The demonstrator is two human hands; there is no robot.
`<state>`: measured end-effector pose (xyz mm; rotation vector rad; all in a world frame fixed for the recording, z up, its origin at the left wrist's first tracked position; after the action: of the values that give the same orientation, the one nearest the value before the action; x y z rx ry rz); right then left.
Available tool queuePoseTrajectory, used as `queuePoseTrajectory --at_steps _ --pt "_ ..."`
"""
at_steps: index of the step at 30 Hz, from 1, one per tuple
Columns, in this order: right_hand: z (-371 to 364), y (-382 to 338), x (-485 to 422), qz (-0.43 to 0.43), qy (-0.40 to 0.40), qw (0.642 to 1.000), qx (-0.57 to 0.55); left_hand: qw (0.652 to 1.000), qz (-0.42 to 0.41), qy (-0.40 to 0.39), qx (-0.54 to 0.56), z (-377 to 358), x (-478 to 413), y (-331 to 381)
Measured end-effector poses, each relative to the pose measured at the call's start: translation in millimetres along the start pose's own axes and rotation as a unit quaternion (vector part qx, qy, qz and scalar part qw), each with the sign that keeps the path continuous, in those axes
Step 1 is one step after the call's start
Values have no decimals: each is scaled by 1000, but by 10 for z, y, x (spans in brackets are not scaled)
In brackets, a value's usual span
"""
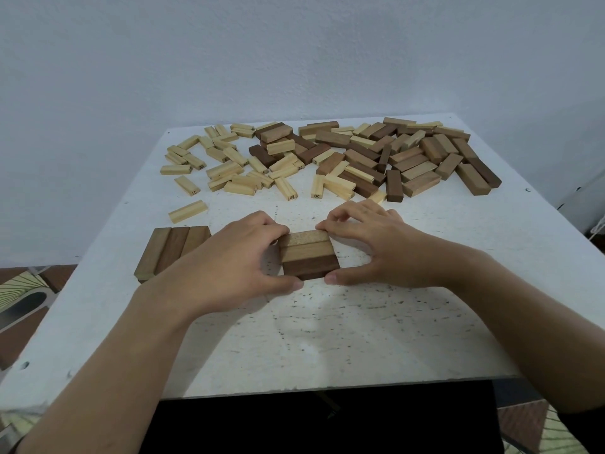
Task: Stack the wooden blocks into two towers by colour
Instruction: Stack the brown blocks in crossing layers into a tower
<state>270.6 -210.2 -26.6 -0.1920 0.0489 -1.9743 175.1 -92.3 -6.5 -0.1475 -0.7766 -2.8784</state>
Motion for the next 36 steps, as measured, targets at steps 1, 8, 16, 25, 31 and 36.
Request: queuePoseTrajectory --at_steps 1,8,16,25,31,36 --pt "0 2 -2 0 1 1000 0 1000 0 0 3 -1 0 -4" --pt "7 -6 -6 0 -5 1000 8 1000 -1 -4 7 -3 -7 -14" --pt "19 -39 -22 16 -10 1000 23 999 -2 -31 12 -24 -10 5" --pt "100 -76 68 30 39 995 -87 999 -40 -4 -10 103 58 113" --pt "439 -251 81 33 105 987 -120 995 -93 38 -23 472 181 93" --pt "694 -538 -100 34 130 988 -73 992 -102 60 -37 827 304 -87"
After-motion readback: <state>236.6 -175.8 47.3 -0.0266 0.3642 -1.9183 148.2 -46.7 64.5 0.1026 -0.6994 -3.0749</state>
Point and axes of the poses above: each hand's wrist, its own x-axis away from the middle knuckle, its own z-axis out of the back of the hand, y = z × x, the point moved 9 cm from there along -x, towards the middle knuckle, and after that the axes turned 11 degrees about x, right-handed, at the moved point
